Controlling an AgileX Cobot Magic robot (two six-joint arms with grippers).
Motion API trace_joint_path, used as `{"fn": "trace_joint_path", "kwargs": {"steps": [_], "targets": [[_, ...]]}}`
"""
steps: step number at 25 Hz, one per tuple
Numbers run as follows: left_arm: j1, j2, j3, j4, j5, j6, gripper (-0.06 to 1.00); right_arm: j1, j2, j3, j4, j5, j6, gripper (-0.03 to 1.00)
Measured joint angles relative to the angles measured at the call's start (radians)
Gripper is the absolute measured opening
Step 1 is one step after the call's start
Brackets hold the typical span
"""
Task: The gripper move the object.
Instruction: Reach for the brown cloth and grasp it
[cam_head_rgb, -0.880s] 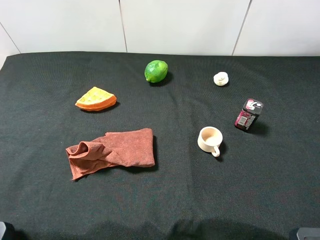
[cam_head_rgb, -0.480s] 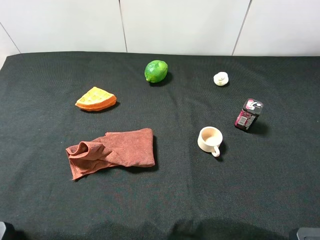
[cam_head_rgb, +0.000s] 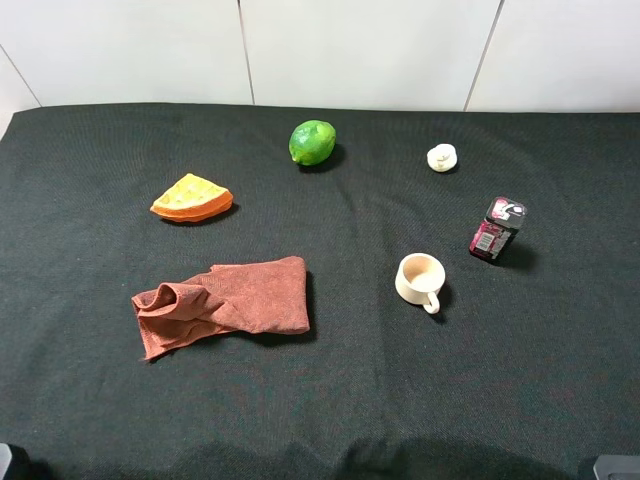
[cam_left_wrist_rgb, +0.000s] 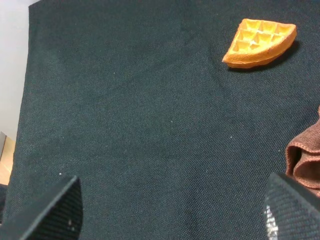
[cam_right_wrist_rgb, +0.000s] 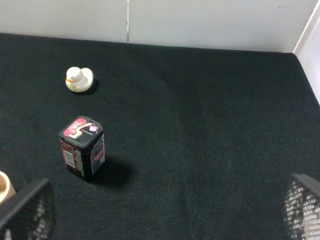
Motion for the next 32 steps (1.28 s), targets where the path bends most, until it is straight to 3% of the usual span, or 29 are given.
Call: {"fn": "trace_joint_path", "kwargs": {"steps": [32], "targets": [[0.000,0.000,0.000,0.000,0.000,0.000,0.81,0.000,0.000,0.000,0.000,0.000,0.000,0.69]]}}
